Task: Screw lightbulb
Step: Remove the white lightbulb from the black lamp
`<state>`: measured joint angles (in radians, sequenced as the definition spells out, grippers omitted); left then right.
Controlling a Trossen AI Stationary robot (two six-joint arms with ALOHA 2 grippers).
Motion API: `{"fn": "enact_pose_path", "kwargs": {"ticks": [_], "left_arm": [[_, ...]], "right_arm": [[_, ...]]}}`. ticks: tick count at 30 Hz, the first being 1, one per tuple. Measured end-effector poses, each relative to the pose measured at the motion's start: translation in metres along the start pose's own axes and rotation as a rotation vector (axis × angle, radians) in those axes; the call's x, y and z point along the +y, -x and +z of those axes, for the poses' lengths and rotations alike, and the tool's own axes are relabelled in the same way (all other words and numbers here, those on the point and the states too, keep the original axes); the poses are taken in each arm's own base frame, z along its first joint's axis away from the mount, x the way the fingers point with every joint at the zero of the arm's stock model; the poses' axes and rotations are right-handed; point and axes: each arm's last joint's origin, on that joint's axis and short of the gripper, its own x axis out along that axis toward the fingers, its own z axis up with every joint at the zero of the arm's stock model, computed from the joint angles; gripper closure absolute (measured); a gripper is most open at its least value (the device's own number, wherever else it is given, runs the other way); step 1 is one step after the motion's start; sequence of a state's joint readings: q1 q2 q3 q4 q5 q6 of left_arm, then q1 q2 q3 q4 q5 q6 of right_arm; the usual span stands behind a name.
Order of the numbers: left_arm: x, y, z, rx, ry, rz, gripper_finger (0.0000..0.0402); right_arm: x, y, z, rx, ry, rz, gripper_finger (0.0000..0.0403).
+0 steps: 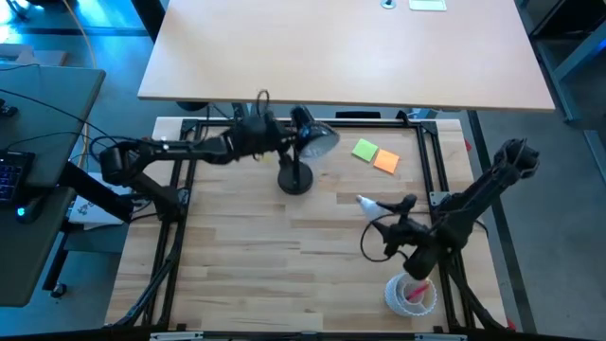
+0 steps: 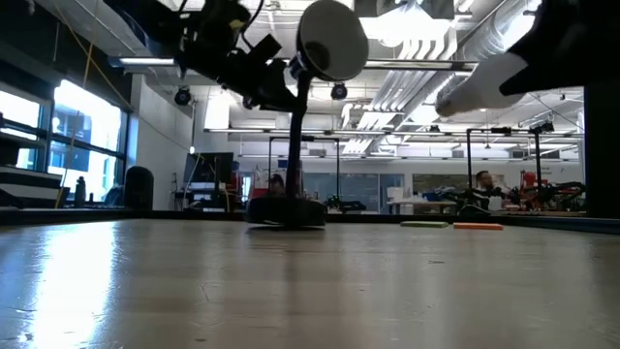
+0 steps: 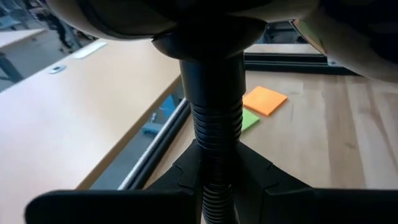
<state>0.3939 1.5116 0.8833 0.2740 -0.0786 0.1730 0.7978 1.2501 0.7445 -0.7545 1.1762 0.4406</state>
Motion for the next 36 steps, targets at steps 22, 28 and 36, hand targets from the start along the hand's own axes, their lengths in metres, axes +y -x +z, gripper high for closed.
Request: {"fn": "enact_pose_path", "kwargs": {"ticks": [22, 28, 36], "left_arm": [[0.052, 0.002, -0.032, 0.139, 0.141, -0.213, 0.0229], [0.039, 0.001, -0.028, 0.150, 0.086, -0.192, 0.0229], [0.044, 0.012, -0.037, 0.281, 0.062, -0.166, 0.0231]], "right_arm": [[-0.015, -0.091, -0.063, -0.224, -0.429, 0.526, 0.0144], [-0.012, -0.093, -0.067, -0.198, -0.435, 0.558, 0.0144], [-0.013, -0.097, -0.074, -0.123, -0.441, 0.598, 0.0144]]}}
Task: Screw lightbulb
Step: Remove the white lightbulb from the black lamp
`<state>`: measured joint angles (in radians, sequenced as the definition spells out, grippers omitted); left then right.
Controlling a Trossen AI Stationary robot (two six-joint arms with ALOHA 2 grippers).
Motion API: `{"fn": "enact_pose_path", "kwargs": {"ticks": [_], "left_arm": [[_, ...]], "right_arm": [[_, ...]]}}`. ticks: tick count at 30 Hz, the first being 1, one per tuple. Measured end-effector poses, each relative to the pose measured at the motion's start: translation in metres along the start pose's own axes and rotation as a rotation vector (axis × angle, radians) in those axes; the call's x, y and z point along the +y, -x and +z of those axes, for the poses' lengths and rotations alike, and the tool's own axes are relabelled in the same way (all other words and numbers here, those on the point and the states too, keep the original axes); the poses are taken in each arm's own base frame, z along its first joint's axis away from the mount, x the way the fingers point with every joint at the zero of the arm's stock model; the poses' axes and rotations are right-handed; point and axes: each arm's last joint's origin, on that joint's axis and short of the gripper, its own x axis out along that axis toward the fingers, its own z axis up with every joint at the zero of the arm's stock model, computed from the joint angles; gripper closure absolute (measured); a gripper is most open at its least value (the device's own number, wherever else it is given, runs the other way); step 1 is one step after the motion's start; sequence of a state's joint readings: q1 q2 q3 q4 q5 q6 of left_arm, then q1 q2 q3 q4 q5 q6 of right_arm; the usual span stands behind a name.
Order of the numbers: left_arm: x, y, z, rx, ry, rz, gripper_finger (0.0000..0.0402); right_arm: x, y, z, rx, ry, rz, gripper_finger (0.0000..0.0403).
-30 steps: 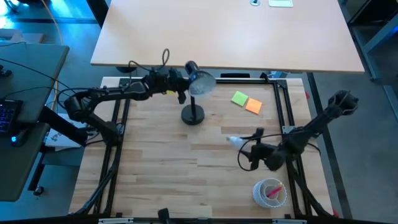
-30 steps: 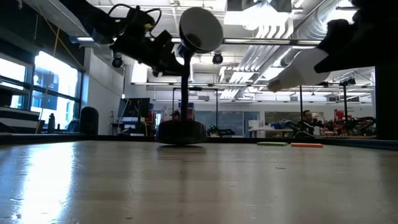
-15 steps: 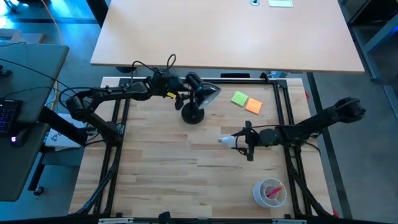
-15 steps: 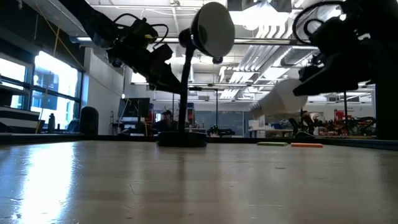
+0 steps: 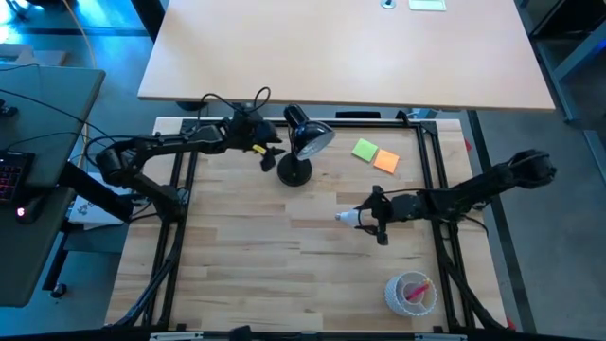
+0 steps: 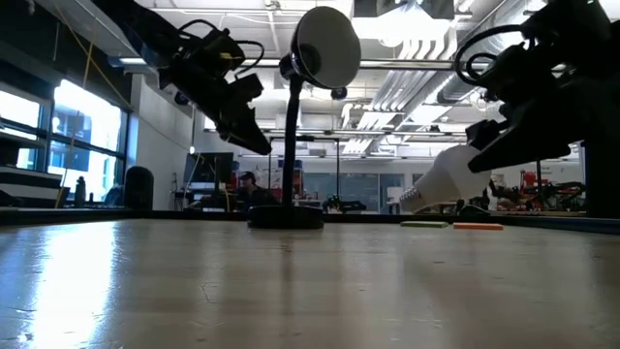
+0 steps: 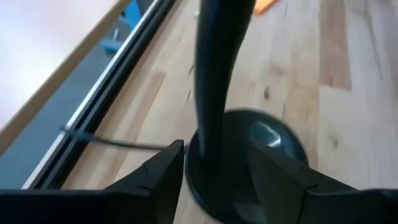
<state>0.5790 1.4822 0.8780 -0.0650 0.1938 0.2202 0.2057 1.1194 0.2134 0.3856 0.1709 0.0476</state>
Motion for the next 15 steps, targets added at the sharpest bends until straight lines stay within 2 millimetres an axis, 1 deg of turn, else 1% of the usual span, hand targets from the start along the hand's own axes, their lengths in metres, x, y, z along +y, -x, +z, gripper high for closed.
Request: {"fn": "enact_pose_path", "kwargs": {"ticks": [4, 8, 12, 15], "left_arm": [[0.004, 0.010, -0.003, 0.041, 0.018, 0.009, 0.0231], [0.004, 0.020, -0.006, 0.033, 0.023, 0.018, 0.0231], [-0.006, 0.032, -0.021, 0.006, 0.058, 0.081, 0.0231], [-0.020, 0.041, -0.031, -0.043, 0.104, 0.125, 0.0231]], "right_arm": [[-0.003, -0.001, -0.001, 0.014, -0.033, 0.015, 0.0144], [-0.003, -0.005, -0.005, 0.043, -0.030, 0.012, 0.0144], [-0.003, -0.010, -0.011, 0.086, -0.023, 0.001, 0.0144], [-0.003, -0.013, -0.013, 0.100, -0.005, -0.028, 0.0144]]}}
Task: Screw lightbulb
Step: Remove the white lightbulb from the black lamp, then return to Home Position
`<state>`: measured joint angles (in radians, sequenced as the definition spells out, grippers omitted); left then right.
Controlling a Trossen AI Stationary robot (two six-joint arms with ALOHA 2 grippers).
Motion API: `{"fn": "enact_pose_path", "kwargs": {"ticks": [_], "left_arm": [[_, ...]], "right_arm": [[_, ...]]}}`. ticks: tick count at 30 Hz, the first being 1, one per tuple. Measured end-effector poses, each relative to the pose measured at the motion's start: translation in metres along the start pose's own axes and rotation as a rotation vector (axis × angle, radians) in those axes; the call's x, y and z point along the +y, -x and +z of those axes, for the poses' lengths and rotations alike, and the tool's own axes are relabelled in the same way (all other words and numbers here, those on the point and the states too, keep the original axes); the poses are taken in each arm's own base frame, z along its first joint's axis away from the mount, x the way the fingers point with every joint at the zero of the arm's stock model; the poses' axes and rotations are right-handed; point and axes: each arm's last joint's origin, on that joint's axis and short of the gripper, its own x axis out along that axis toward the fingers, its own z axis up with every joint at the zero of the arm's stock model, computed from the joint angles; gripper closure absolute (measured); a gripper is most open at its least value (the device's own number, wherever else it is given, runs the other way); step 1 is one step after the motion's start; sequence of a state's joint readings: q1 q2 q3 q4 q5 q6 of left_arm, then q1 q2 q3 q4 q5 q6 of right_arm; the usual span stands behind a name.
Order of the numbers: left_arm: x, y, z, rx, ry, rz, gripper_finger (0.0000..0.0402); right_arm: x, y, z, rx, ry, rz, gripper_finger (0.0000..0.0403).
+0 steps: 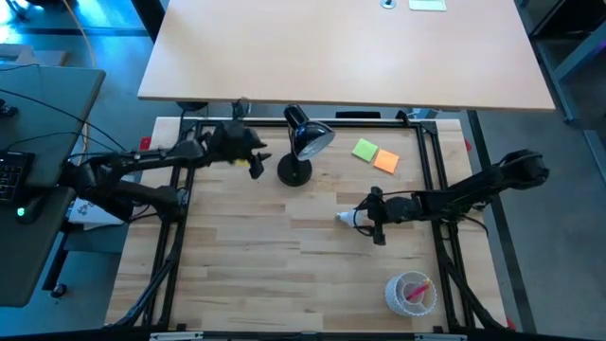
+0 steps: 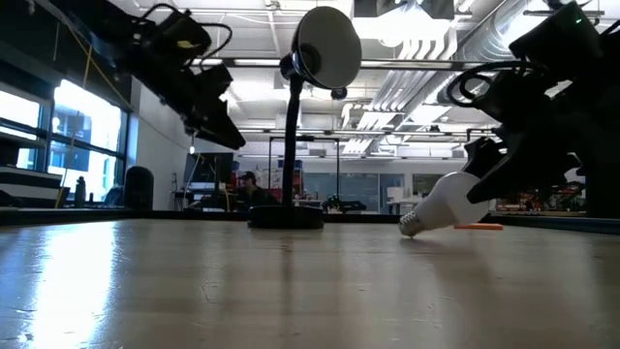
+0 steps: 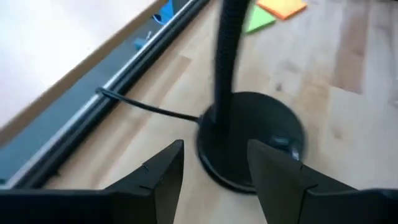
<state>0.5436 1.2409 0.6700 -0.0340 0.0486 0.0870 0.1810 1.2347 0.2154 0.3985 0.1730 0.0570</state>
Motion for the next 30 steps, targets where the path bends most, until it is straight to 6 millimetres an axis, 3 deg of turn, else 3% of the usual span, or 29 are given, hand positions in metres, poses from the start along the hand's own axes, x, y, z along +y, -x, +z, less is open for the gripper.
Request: {"fn": "enact_pose_path", "kwargs": {"ticks": [6, 14, 20, 27, 30], "left_arm": [[-0.045, 0.015, -0.020, -0.047, 0.028, 0.001, 0.0232], [-0.095, 0.025, -0.029, -0.085, 0.013, -0.001, 0.0232], [-0.113, 0.033, -0.032, -0.113, 0.028, 0.017, 0.0232], [-0.124, 0.038, -0.035, -0.126, 0.058, 0.007, 0.0232], [-0.128, 0.040, -0.036, -0.133, 0.071, 0.005, 0.0232]], "right_arm": [[-0.006, -0.001, -0.003, 0.023, 0.005, -0.128, 0.0144], [-0.012, -0.002, -0.008, 0.073, -0.052, -0.147, 0.0132], [-0.016, -0.001, -0.014, 0.132, -0.020, -0.190, 0.0100], [-0.018, 0.002, -0.001, 0.087, -0.044, -0.247, 0.0097], [-0.018, 0.004, 0.003, 0.153, -0.056, -0.249, 0.0097]]}}
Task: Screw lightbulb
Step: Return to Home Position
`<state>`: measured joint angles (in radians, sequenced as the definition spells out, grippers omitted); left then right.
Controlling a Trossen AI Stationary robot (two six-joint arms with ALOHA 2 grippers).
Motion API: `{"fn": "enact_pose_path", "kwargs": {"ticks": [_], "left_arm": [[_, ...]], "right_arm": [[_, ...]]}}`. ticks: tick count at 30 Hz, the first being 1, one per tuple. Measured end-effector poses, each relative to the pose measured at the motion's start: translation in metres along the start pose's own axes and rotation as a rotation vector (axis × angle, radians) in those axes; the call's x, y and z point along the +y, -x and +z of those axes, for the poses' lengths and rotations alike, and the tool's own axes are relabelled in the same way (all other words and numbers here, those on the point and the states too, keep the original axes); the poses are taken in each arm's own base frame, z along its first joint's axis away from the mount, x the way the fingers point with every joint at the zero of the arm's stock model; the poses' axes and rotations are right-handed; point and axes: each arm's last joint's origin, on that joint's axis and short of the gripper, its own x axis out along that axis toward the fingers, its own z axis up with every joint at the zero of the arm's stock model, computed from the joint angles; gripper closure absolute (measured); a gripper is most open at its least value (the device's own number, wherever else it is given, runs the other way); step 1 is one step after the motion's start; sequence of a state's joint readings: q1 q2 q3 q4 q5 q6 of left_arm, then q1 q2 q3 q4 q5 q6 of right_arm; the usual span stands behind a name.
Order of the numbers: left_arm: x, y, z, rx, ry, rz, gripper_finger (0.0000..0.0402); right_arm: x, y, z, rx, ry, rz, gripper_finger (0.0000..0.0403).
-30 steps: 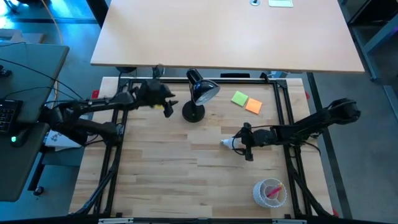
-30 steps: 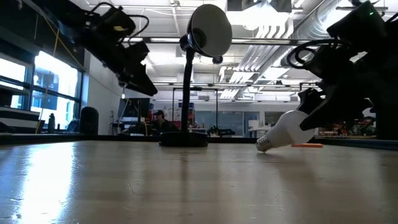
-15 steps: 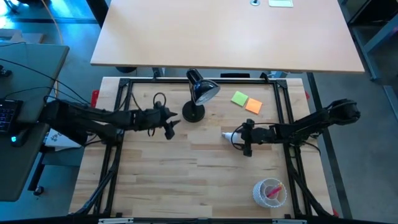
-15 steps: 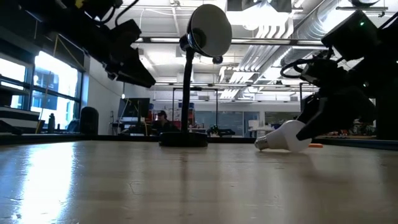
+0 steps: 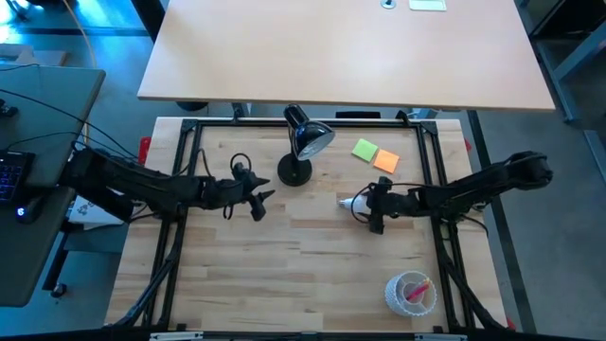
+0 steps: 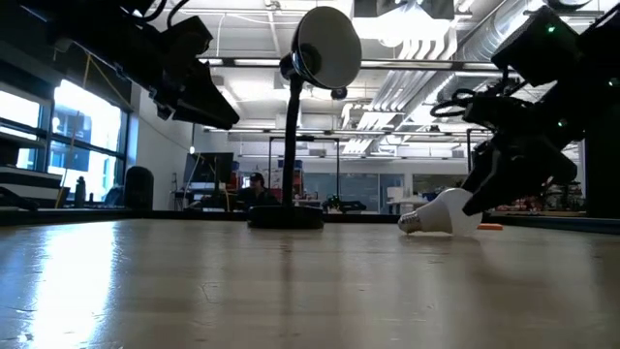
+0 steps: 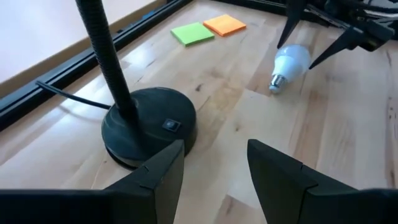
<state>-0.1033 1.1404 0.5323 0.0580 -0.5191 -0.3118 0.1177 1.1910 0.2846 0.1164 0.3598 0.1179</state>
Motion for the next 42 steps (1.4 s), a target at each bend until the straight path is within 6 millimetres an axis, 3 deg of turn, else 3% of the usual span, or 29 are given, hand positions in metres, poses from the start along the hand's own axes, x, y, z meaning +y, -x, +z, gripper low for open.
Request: {"fn": "enact_pose_path", "kwargs": {"ticks": [7, 12, 20, 27, 31, 36, 42], "left_arm": [[-0.007, 0.005, -0.002, -0.021, 0.005, 0.025, 0.0232], [-0.013, 0.009, -0.004, -0.025, 0.010, 0.004, 0.0232], [-0.025, 0.018, -0.017, -0.123, 0.005, 0.002, 0.0232], [-0.021, 0.030, -0.048, -0.342, 0.118, -0.257, 0.0232], [-0.014, 0.038, -0.056, -0.441, 0.176, -0.364, 0.0232], [-0.010, 0.041, -0.050, -0.531, 0.121, -0.388, 0.0232], [0.006, 0.032, -0.045, -0.565, 0.058, -0.440, 0.0232]], "right_arm": [[-0.004, 0.016, 0.014, 0.238, -0.110, -0.051, 0.0097], [-0.001, 0.028, 0.028, 0.260, -0.130, -0.043, 0.0096], [0.021, 0.037, 0.039, 0.098, -0.090, 0.044, 0.0096], [0.037, 0.058, 0.051, -0.083, -0.073, 0.152, 0.0096], [0.038, 0.077, 0.058, -0.184, -0.081, 0.274, 0.0096], [0.026, 0.109, 0.065, -0.343, -0.036, 0.364, 0.0097], [-0.012, 0.147, 0.051, -0.440, -0.076, 0.343, 0.0115]]}}
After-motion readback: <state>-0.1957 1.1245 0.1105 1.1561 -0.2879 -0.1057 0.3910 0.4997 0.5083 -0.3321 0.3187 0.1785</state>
